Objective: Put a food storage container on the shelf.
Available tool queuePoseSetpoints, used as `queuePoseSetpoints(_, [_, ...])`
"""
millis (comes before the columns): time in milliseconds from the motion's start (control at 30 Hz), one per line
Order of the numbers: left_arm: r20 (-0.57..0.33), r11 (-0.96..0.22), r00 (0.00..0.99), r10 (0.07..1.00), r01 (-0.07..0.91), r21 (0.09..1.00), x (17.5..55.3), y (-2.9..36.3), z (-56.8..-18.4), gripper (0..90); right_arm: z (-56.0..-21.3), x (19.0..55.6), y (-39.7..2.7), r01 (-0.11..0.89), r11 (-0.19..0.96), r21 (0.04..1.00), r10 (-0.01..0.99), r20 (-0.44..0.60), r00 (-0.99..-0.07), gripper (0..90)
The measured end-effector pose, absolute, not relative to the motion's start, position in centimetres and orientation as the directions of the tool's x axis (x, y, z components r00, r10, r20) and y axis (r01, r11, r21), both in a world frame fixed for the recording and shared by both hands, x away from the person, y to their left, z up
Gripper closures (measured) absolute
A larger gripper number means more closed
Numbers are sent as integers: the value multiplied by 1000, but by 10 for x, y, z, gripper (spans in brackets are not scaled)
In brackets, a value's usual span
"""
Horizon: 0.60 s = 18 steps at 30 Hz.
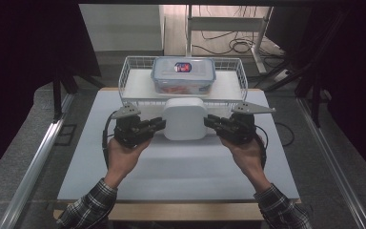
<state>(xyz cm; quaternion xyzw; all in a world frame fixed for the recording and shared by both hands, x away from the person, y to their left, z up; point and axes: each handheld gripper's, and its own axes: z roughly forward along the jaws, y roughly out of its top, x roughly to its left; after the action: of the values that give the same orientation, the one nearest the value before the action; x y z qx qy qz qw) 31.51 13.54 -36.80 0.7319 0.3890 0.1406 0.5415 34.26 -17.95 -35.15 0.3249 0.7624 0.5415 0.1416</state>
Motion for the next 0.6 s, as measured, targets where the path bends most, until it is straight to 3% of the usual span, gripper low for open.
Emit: queuePoseSetpoints(600, [-188,-90,659,728,364,927,338,144,-320,796,-305,369,-169,298,172,939,658,115,-744,782])
